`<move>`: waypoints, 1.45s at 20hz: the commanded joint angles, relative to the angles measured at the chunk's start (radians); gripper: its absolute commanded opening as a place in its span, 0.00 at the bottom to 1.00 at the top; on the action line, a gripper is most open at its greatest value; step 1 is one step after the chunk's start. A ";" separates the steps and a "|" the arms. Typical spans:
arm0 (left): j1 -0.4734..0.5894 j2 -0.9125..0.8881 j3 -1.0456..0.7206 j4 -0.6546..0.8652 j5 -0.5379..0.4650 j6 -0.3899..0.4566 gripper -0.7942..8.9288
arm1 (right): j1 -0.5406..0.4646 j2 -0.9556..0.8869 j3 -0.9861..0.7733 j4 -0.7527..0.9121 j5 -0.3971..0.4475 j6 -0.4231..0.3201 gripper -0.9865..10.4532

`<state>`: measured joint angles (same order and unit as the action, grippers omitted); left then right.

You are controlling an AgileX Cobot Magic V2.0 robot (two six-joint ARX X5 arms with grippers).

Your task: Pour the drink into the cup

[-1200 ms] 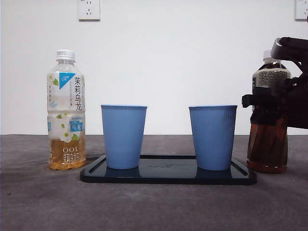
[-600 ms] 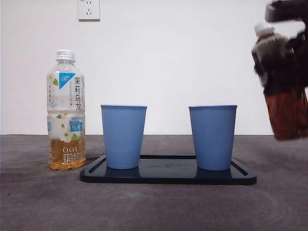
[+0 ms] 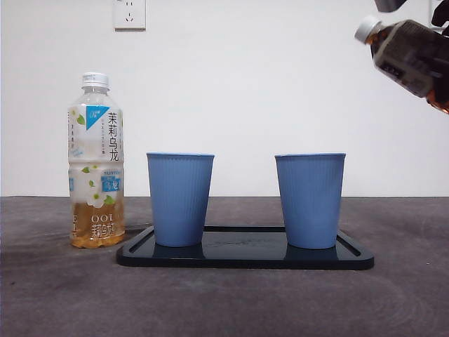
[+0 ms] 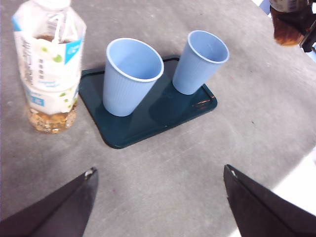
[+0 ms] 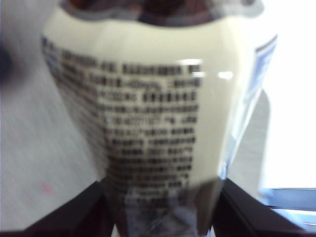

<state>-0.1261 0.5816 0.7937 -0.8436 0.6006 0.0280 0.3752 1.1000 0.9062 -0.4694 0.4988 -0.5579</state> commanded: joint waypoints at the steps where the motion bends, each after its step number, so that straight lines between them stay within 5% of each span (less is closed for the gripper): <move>1: -0.014 0.004 0.018 0.009 0.003 0.006 0.50 | 0.036 0.034 0.041 0.011 0.078 -0.138 0.22; 8: -0.051 0.004 0.018 0.006 0.002 0.006 0.50 | 0.137 0.145 0.057 0.023 0.306 -0.392 0.22; 14: -0.089 0.004 0.018 0.004 0.052 0.006 0.50 | 0.201 0.216 0.057 0.077 0.401 -0.533 0.22; 18: -0.109 0.004 0.018 0.006 0.143 0.006 0.50 | 0.232 0.241 0.057 0.091 0.426 -0.565 0.22; 29: -0.130 0.004 0.018 0.006 0.144 0.006 0.50 | 0.245 0.248 0.057 0.101 0.472 -0.599 0.22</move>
<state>-0.2531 0.5816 0.7937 -0.8444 0.7387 0.0280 0.6098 1.3464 0.9253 -0.4004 0.9421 -1.1545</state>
